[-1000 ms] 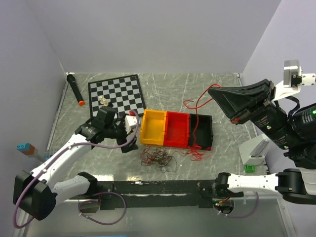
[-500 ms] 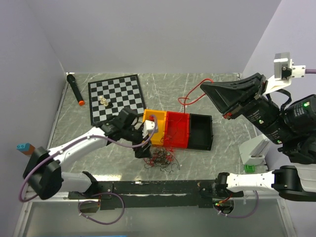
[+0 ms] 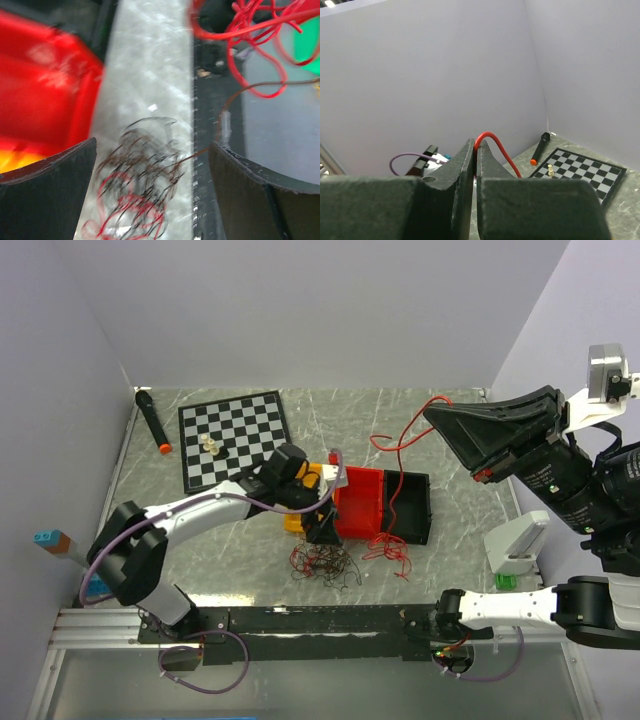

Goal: Untangle the cables

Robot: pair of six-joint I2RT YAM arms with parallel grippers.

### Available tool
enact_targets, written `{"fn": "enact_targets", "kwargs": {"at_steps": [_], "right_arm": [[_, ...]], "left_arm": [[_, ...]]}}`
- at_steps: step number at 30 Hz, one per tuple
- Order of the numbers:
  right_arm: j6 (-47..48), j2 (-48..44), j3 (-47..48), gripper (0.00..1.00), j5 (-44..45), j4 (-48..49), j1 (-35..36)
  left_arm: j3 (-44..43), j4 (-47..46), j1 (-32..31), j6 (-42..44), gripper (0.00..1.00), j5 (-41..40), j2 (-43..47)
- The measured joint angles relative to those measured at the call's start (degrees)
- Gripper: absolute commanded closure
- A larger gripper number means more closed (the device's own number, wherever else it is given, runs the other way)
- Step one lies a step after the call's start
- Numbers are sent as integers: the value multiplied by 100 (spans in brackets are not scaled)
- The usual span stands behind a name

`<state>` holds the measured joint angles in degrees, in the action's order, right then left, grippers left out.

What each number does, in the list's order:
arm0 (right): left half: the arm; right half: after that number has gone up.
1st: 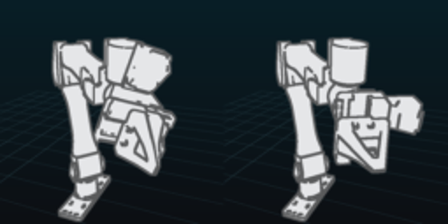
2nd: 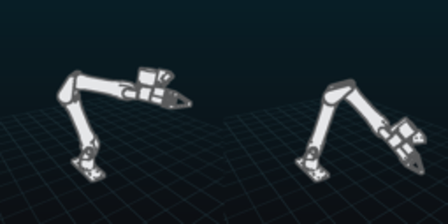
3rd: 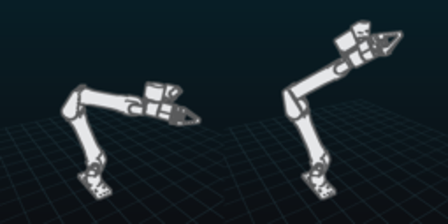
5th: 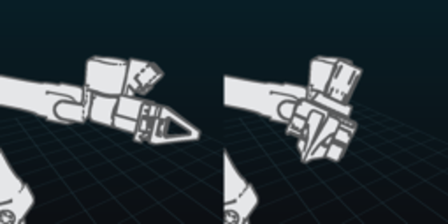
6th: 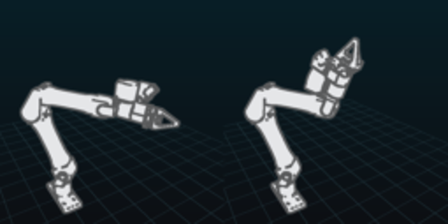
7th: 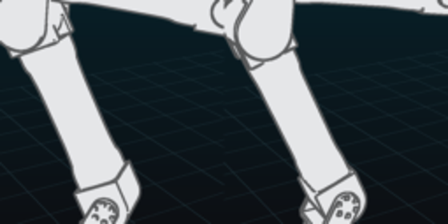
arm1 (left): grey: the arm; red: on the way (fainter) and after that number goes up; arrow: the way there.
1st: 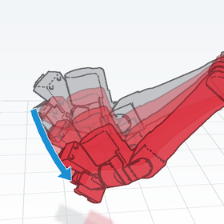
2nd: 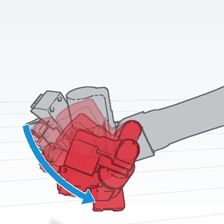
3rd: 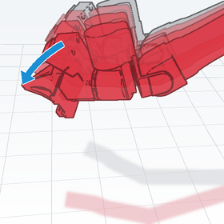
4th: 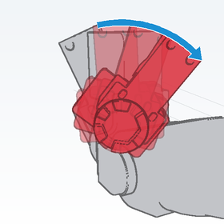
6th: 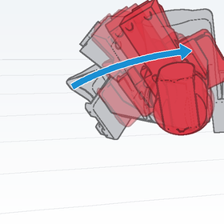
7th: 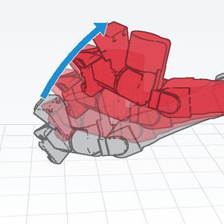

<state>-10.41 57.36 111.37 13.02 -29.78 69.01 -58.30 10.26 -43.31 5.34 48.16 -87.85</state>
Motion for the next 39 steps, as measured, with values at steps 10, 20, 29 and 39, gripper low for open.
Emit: {"fn": "enact_targets", "kwargs": {"at_steps": [10,20,29,39], "right_arm": [[7,63,195,100,-39,-79,0],[55,-46,177,100,46,-120,0],[216,-308,186,100,293,-289,0],[450,-485,101,100,809,-881,0]], "left_arm": [[-599,-39,-758,-96,12,634,-581],[-566,271,-881,426,99,881,-765],[232,861,-765,1314,99,-315,-90],[1209,1123,-289,2232,99,-1725,1141]]}}
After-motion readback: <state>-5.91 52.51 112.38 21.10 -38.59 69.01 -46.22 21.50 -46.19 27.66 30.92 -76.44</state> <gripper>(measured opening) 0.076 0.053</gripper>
